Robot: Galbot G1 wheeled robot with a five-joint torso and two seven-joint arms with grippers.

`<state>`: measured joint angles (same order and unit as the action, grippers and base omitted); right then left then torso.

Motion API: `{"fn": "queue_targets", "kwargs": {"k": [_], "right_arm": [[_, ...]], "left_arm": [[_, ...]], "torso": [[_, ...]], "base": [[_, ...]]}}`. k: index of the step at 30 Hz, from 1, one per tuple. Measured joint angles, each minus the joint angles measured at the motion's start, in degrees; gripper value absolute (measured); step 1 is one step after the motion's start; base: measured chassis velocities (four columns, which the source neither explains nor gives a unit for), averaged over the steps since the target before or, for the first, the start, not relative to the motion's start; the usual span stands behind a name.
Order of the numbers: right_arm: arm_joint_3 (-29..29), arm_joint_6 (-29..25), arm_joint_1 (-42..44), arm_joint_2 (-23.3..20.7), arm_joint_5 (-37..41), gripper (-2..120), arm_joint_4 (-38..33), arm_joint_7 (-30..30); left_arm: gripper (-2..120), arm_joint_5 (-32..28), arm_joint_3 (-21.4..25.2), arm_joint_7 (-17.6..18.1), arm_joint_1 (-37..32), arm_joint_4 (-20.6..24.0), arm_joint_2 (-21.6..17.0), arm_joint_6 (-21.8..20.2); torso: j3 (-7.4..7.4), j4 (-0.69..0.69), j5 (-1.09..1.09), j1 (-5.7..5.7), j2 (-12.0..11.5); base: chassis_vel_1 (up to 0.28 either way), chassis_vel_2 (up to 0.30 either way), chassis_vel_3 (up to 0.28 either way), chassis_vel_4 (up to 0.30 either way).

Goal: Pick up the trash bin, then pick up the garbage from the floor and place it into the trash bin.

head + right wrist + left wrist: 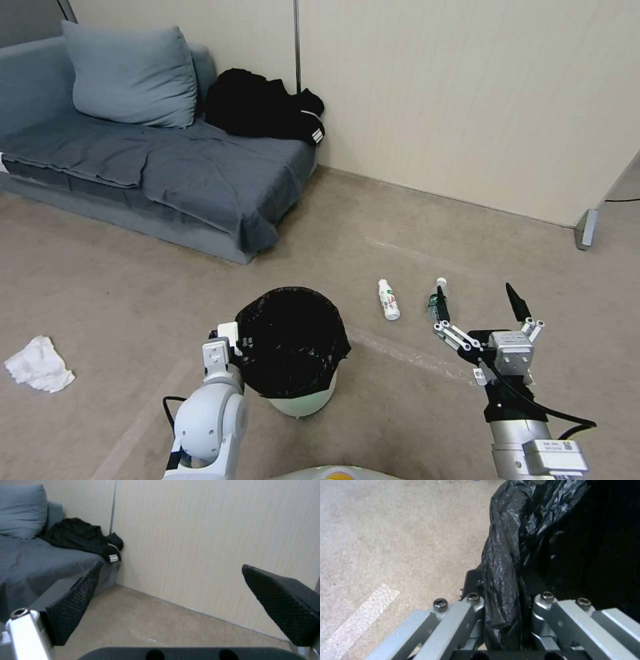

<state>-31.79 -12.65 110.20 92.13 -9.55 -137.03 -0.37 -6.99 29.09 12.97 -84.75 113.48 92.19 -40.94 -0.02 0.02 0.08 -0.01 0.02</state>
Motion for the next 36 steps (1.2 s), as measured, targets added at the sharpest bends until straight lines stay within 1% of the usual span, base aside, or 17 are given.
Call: {"fn": "queue_targets", "kwargs": {"k": [6, 13, 14, 15, 16, 18, 19, 20, 21, 22, 25, 26, 29, 31, 32, 35, 36], "right_arm": [[0.1, -0.1, 0.1, 0.0, -0.3, 100, -1.0, -0.2], [0.9, 0.1, 0.1, 0.0, -3.0, 100, -1.8, 1.9], [1.3, 0.2, 0.1, 0.0, -3.3, 100, -2.0, 2.2], [1.7, 0.2, 0.0, 0.0, -3.7, 100, -2.2, 2.6], [1.7, 0.2, 0.0, 0.0, -3.7, 100, -2.2, 2.6], [2.5, -0.5, 0.0, 0.0, -4.1, 100, -2.1, 3.4], [2.7, -0.7, 0.0, 0.0, -4.1, 100, -1.9, 3.6], [3.4, -1.4, -0.1, 0.0, -4.1, 100, -1.5, 3.8], [3.4, -1.4, -0.1, 0.0, -4.1, 100, -1.5, 3.8], [3.7, -1.9, -0.1, 0.0, -4.0, 100, -1.2, 3.9], [4.6, -3.0, 0.0, 0.0, -3.8, 100, -0.9, 3.1], [4.6, -3.0, 0.0, 0.0, -3.8, 100, -0.9, 3.1], [4.8, -3.3, 0.1, 0.0, -3.3, 100, -1.2, 1.9], [4.8, -3.3, 0.1, 0.0, -3.2, 100, -1.3, 1.8], [4.9, -3.5, 0.1, 0.0, -3.0, 100, -1.3, 1.4], [5.0, -3.8, 0.2, 0.0, -2.6, 100, -1.3, 1.0], [5.0, -3.8, 0.2, 0.0, -2.6, 100, -1.3, 1.0]], "left_arm": [[11, -0.8, 0.3, 0.2, 0.0, -0.1, 0.0, 0.6], [11, -1.0, -0.3, 1.3, -0.9, 0.3, -0.1, 1.5], [11, -1.3, -0.6, 1.7, -1.3, 1.4, -0.4, 1.5], [9, -1.7, -0.9, 2.1, -1.7, 2.6, -0.8, 1.5], [9, -1.7, -0.9, 2.1, -1.7, 2.6, -0.8, 1.5], [5, -2.2, -1.3, 2.6, -2.4, 5.1, -1.6, 1.5], [5, -2.3, -1.4, 2.7, -2.7, 6.0, -1.8, 1.5], [4, -2.4, -1.6, 3.0, -3.3, 8.4, -2.3, 1.4], [4, -2.4, -1.6, 3.0, -3.3, 8.4, -2.3, 1.4], [2, -2.5, -1.6, 3.1, -3.8, 10.0, -2.6, 1.4], [2, -2.4, -1.9, 3.3, -5.3, 14.9, -3.3, 1.8], [2, -2.4, -1.9, 3.3, -5.3, 14.9, -3.3, 1.8], [1, -2.3, -2.1, 3.2, -6.5, 18.5, -3.6, 2.3], [1, -2.2, -2.1, 3.2, -6.7, 19.1, -3.6, 2.4], [1, -2.1, -2.2, 3.2, -7.4, 20.7, -3.8, 2.5], [1, -1.6, -2.5, 3.0, -8.8, 23.1, -4.3, 2.9], [1, -1.6, -2.5, 3.0, -8.8, 23.1, -4.3, 2.9]], "torso": [[0.0, -0.01, -0.05, 0.0, 0.0], [0.01, -0.02, -0.09, 0.0, 0.0], [0.03, -0.04, -0.19, 0.0, 0.0], [0.04, -0.05, -0.21, 0.01, 0.0], [0.04, -0.05, -0.21, 0.01, 0.0], [0.05, -0.05, -0.23, 0.02, 0.0], [0.05, -0.05, -0.21, 0.01, 0.0], [0.05, -0.05, -0.12, 0.01, 0.0], [0.05, -0.05, -0.12, 0.01, 0.0], [0.05, -0.02, -0.14, 0.02, 0.0], [0.04, -0.03, -0.11, 0.02, 0.0], [0.04, -0.03, -0.11, 0.02, 0.0], [0.03, -0.03, -0.09, 0.02, 0.0], [0.03, -0.03, -0.09, 0.02, 0.0], [0.03, -0.02, -0.09, 0.01, 0.0], [0.03, -0.03, -0.09, 0.01, 0.0], [0.03, -0.03, -0.09, 0.01, 0.0]], "base": [[0.0, 0.0, 0.0, 0.0], [0.0, 0.0, 0.0, 0.0], [0.0, 0.0, 0.0, 0.0], [0.0, 0.0, 0.0, 0.0], [0.0, 0.0, 0.0, 0.0], [0.0, 0.0, 0.0, 0.0], [0.0, 0.0, 0.0, 0.0], [0.0, 0.0, 0.0, 0.0], [0.0, 0.0, 0.0, 0.0], [0.0, 0.0, 0.0, 0.0], [0.0, 0.0, 0.0, 0.0], [0.0, 0.0, 0.0, 0.0], [0.0, 0.0, 0.0, 0.0], [0.0, 0.0, 0.0, 0.0], [0.0, 0.0, 0.0, 0.0], [0.0, 0.0, 0.0, 0.0], [0.0, 0.0, 0.0, 0.0]]}}
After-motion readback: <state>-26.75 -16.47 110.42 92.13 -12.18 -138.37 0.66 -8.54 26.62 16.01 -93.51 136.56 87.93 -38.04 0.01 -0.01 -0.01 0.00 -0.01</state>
